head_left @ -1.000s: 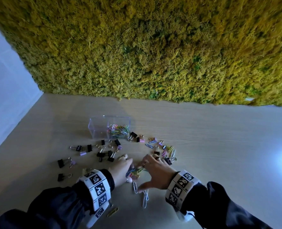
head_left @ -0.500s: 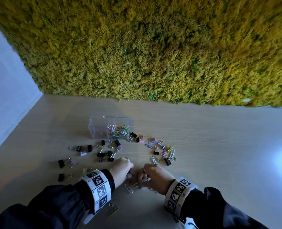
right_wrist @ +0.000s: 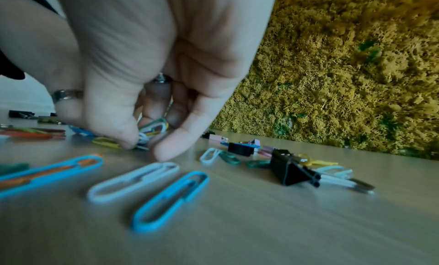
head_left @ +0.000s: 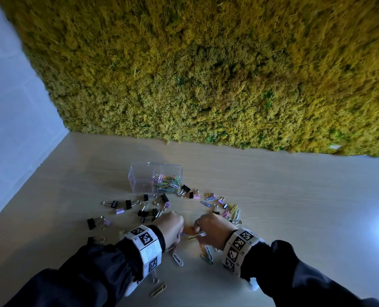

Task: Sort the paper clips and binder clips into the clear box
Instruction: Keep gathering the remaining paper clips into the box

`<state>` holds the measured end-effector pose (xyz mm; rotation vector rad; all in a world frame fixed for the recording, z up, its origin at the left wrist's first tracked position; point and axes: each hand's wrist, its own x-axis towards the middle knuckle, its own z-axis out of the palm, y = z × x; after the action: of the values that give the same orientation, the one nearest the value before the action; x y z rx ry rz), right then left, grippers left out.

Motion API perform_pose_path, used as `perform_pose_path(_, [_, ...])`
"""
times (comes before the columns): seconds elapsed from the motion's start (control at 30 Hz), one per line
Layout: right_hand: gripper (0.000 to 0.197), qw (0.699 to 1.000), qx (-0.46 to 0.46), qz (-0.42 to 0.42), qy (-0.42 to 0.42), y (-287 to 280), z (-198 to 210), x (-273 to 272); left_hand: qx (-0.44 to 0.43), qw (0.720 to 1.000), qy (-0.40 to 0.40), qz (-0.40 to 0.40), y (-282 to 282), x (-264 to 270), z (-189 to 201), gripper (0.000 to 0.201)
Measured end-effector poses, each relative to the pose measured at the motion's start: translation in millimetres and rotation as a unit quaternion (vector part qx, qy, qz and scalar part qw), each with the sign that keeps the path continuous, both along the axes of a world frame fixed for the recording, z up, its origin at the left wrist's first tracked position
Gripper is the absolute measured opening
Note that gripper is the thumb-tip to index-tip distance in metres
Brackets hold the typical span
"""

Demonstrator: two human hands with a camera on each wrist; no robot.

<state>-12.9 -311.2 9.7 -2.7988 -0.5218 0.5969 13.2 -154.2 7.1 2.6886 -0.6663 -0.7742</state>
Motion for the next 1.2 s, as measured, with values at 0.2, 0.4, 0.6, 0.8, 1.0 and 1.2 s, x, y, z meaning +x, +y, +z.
perform_pose_path(0.2, [0.012, 0.989, 0.110, -0.079, -0.067, -2, 33, 34, -0.154, 0.985, 0.005, 0.079, 33, 8, 19, 0.015])
perform_pose_path(0.4, [0.016, 0.970, 0.145, -0.089, -0.173, 44, 60, 97, -0.273, 0.941, -0.090, 0.178, 56, 45, 60, 0.021])
perform_pose_path(0.6, [0.025, 0.967, 0.136, -0.157, -0.145, 47, 50, 98, -0.290, 0.912, -0.206, 0.205, 43, 92, 82, 0.009])
perform_pose_path(0.8, [0.029, 0.935, 0.216, -0.206, -0.192, 19, 43, 74, -0.204, 0.955, -0.187, 0.104, 36, 103, 63, 0.014])
perform_pose_path(1.0, [0.025, 0.941, 0.229, -0.195, -0.154, 0, 43, 51, -0.120, 0.979, -0.153, 0.064, 37, 103, 50, 0.015])
perform_pose_path(1.2, [0.022, 0.967, 0.191, -0.156, -0.060, -20, 50, 28, -0.095, 0.985, -0.136, 0.054, 36, 105, 46, 0.027])
